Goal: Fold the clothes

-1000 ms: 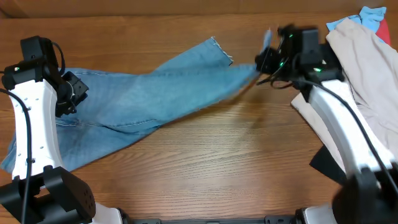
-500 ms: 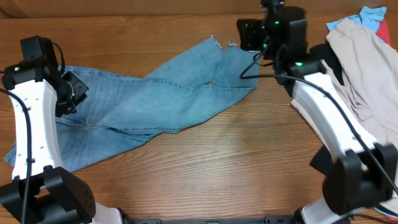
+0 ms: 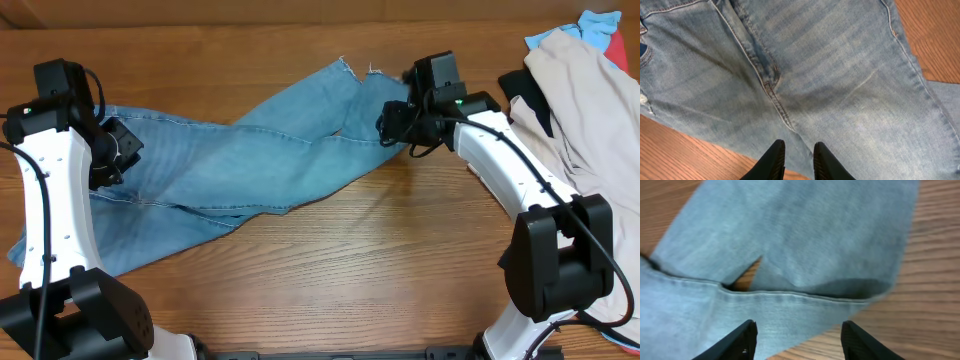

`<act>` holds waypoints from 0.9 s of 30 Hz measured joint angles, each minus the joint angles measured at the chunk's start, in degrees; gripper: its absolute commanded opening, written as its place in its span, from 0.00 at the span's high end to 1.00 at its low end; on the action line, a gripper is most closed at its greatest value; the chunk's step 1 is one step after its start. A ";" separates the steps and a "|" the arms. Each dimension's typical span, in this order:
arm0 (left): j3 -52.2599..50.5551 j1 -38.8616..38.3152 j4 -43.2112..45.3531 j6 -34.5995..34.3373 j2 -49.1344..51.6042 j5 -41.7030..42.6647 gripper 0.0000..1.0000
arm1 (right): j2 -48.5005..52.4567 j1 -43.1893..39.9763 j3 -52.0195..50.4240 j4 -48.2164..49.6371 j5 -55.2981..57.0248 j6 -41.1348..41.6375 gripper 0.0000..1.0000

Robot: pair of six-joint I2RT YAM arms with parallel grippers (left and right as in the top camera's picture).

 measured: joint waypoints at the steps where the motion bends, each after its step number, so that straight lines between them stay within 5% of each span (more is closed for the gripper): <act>1: 0.00 0.00 -0.02 0.00 0.00 0.00 0.76 | 0.00 0.00 -0.20 0.07 0.87 0.02 0.42; 15: 0.00 -1.46 -0.31 0.07 0.00 -0.02 0.75 | 11.04 -1.51 -1.05 4.50 6.21 2.56 0.43; 19: 0.00 -1.46 -0.33 0.22 0.00 -0.02 0.75 | 11.54 -1.51 -1.07 6.88 4.63 2.84 0.91; 20: 0.00 -1.46 -0.37 0.22 0.00 0.00 0.75 | 11.82 -1.51 -1.07 7.76 3.91 2.34 0.96; 27: 0.00 -1.46 -0.04 0.22 0.00 0.00 0.75 | 12.50 -0.98 0.81 8.24 -2.05 -1.73 0.96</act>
